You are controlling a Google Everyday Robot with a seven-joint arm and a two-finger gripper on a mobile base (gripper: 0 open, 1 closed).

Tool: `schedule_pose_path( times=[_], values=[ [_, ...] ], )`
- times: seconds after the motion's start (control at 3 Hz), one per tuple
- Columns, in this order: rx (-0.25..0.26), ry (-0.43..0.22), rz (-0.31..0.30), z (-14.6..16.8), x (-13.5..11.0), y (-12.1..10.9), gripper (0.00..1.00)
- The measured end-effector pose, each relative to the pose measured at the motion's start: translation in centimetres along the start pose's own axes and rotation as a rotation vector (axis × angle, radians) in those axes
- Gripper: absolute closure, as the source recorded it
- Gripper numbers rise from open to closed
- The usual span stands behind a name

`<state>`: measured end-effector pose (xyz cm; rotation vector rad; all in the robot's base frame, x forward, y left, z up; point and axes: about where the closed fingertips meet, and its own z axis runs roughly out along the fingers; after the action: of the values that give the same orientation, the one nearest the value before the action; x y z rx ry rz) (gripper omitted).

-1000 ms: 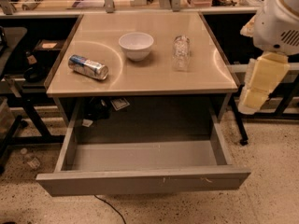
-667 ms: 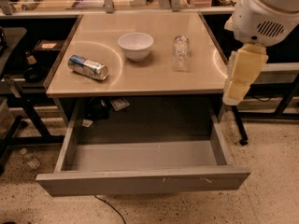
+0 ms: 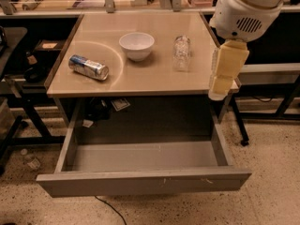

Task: Place redbull can into top drawer

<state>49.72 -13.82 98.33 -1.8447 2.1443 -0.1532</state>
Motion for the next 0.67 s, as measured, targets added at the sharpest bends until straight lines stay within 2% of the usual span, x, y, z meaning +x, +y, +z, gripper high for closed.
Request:
schedule_pose_path(
  times=[0.33, 0.67],
  values=[
    [0.006, -0.026, -0.008, 0.5, -1.1, 0.0, 0.0],
    [-0.019, -0.037, 0.036, 1.9, -3.3, -0.5, 0.0]
  ],
)
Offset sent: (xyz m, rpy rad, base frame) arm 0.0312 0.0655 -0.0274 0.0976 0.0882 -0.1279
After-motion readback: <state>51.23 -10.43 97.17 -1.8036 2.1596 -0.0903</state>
